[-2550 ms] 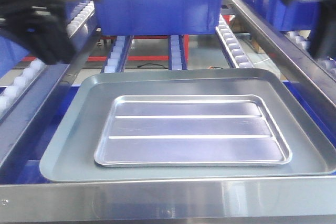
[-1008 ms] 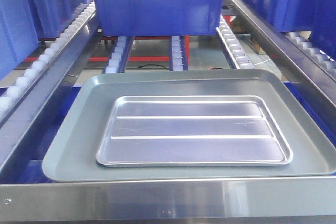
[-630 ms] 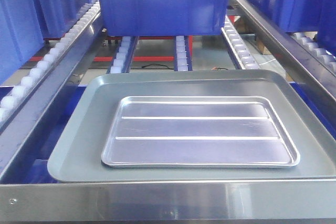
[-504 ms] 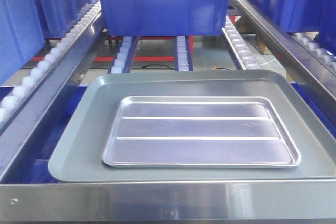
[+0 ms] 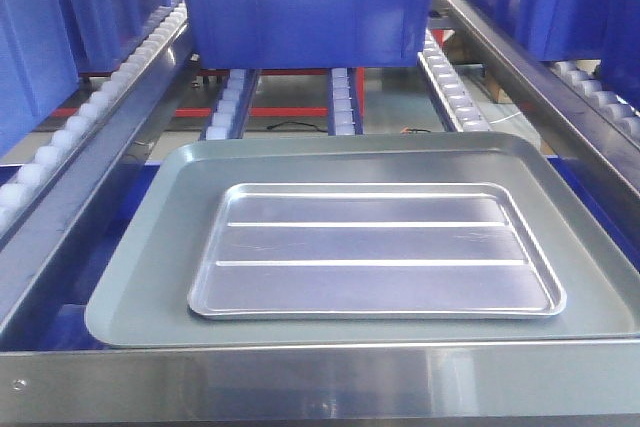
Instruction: Grab silver tray and stack on right shelf
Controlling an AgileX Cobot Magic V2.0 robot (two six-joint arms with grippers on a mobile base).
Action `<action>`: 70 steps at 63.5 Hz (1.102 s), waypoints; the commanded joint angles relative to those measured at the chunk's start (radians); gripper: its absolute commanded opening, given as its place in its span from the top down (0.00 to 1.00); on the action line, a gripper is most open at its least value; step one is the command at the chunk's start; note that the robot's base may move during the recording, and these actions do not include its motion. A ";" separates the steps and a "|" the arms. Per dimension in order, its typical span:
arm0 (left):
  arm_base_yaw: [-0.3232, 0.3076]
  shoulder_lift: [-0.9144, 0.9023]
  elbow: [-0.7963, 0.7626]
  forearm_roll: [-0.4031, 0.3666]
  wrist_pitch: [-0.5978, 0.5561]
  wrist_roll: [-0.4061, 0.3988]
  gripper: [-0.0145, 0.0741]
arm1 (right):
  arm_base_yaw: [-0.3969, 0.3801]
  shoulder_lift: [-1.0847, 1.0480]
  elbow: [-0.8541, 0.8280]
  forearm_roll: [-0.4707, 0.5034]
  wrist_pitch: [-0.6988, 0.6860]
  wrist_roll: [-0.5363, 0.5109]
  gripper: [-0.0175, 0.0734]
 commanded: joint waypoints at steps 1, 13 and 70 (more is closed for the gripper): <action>-0.004 -0.016 0.019 -0.007 -0.091 0.006 0.95 | -0.004 0.007 -0.026 -0.025 -0.077 -0.009 0.75; -0.004 -0.016 0.019 -0.007 -0.091 0.006 0.95 | -0.004 0.007 -0.026 -0.025 -0.077 -0.009 0.75; -0.004 -0.016 0.019 -0.007 -0.091 0.006 0.95 | -0.136 -0.038 0.038 0.046 -0.173 -0.166 0.75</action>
